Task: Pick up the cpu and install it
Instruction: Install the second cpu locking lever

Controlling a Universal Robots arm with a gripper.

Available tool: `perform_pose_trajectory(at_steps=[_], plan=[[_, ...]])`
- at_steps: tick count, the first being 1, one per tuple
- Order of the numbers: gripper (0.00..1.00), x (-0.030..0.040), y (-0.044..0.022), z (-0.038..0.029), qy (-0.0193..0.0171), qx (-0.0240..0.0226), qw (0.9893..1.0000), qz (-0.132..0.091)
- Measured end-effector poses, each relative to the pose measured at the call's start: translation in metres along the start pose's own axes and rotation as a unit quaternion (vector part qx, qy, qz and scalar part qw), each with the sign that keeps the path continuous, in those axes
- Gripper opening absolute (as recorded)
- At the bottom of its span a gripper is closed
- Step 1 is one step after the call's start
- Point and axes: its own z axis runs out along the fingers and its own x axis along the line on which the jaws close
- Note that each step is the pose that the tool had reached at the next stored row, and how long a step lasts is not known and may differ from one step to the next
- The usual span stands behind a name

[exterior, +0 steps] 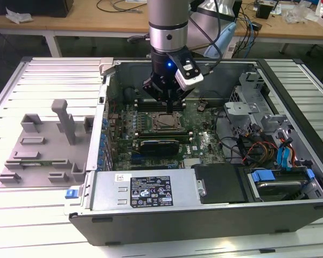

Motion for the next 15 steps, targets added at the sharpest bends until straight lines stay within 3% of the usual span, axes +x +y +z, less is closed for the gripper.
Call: perform_pose_trajectory(at_steps=[4,11,15], plan=[[0.11,-0.0001,-0.0021,-0.0001,0.0001,0.0001,1.0,0.0],[0.11,-0.0011,-0.0179,0.001,0.0,0.0001,1.0,0.0],[0.11,-0.0011,-0.0211,0.0022,0.0,-0.0001,1.0,0.0]])
